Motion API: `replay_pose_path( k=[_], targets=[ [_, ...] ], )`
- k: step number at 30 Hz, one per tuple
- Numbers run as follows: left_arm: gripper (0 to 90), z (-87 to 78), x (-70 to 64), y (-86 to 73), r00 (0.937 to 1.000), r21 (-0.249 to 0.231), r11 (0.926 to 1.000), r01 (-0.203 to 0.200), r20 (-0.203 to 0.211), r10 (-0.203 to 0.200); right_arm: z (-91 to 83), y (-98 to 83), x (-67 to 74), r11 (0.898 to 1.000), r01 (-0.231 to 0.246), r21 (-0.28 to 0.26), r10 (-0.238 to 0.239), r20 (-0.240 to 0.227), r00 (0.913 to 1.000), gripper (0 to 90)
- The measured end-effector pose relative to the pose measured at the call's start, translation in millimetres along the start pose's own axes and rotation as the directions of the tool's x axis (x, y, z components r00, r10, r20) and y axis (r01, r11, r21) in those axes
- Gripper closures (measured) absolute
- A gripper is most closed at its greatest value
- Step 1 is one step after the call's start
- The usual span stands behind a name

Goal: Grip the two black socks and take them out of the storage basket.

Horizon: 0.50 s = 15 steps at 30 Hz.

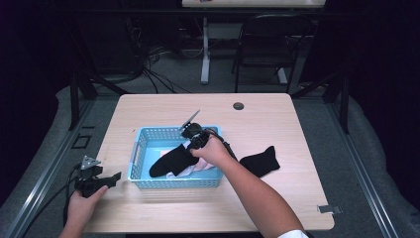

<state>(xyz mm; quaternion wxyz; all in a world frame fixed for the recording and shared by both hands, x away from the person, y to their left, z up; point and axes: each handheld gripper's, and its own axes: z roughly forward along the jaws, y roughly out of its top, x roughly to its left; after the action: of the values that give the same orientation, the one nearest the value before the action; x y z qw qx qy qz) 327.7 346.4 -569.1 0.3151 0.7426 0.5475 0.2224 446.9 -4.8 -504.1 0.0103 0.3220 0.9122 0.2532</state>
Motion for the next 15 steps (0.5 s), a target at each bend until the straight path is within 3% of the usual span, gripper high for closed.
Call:
replay_pose_path(
  k=[8,15],
  targets=[
    [22.4,0.1,0.0,-0.1,1.0,0.001,1.0,0.001,0.0,-0.001,-29.7,2.1,15.2,0.998,0.029,-0.06,-0.031,-0.041,0.9987,87.3],
    [22.4,0.1,0.0,-0.1,1.0,0.001,1.0,0.002,0.0,-0.002,-66.2,9.2,28.5,0.991,0.073,-0.109,-0.077,-0.032,0.9965,87.6]
  ],
)
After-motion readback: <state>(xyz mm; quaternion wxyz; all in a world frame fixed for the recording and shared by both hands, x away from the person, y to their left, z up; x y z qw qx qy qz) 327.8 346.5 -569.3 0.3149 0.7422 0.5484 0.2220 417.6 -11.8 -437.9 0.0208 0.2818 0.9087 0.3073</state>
